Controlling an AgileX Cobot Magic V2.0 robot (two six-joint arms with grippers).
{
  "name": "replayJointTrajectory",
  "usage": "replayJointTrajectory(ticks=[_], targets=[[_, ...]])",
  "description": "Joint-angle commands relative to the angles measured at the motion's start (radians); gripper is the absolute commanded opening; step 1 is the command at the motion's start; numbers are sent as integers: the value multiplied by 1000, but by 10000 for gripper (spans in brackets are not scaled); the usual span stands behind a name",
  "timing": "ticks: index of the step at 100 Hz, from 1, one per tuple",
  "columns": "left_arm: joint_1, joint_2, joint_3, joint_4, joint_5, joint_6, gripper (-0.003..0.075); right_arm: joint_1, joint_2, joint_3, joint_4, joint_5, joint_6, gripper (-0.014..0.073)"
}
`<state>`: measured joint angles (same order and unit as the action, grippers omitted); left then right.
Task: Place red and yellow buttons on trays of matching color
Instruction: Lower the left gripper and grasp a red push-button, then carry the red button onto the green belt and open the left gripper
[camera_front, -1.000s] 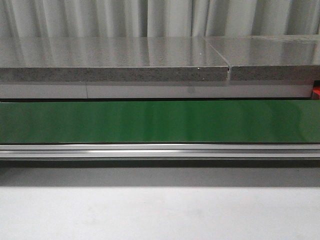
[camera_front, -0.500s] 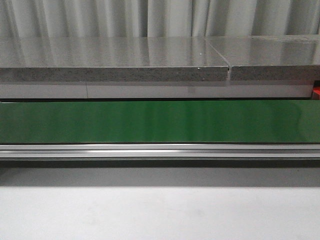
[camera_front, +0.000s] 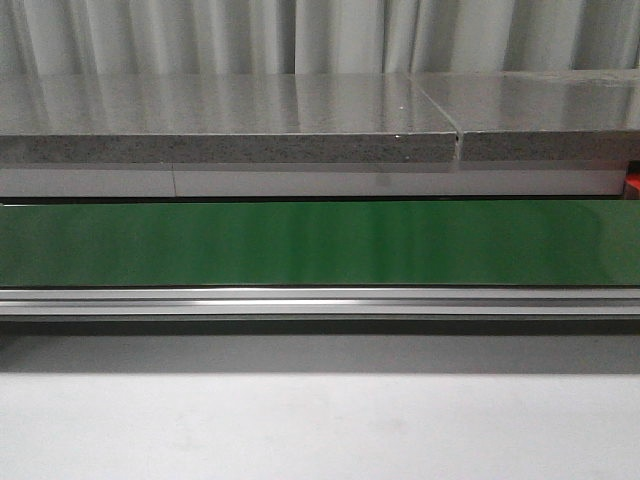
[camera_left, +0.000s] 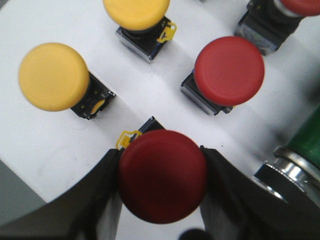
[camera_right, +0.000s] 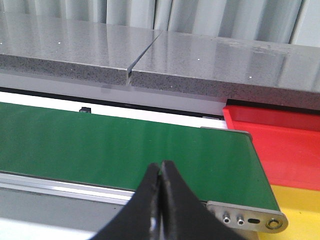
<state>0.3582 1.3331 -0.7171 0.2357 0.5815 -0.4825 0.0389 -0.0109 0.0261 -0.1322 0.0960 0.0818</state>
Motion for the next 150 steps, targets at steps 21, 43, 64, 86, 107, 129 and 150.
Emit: replayJointTrajectory(ticks=[21,43,64,86,107,129,150], targets=[[-21,-237,-88,-72,76,95,95,0,-15,-10,-13,-80,-2,-68],[-132,-246,-236,-131,157,198,95,0,-15,-10,-13,-80,-2,-68],[-249,-192,-337,-131,172,211,95,0,-15,-10,-13,-80,-2,-68],[-331,-57,-409,-131,201,235,95,0,-15,-10,-13,-80,-2,-68],[-353,65,-446,-132,194,236,95,0,-15,-10,-13,-80,-2,-68],[-353,144,-453,-132,188,236,96,0,-15,-10,-13,-80,-2,-68],[-353,179,-453,-134,172,236,106,0,-15,-10,-13,-80,-2,-68]])
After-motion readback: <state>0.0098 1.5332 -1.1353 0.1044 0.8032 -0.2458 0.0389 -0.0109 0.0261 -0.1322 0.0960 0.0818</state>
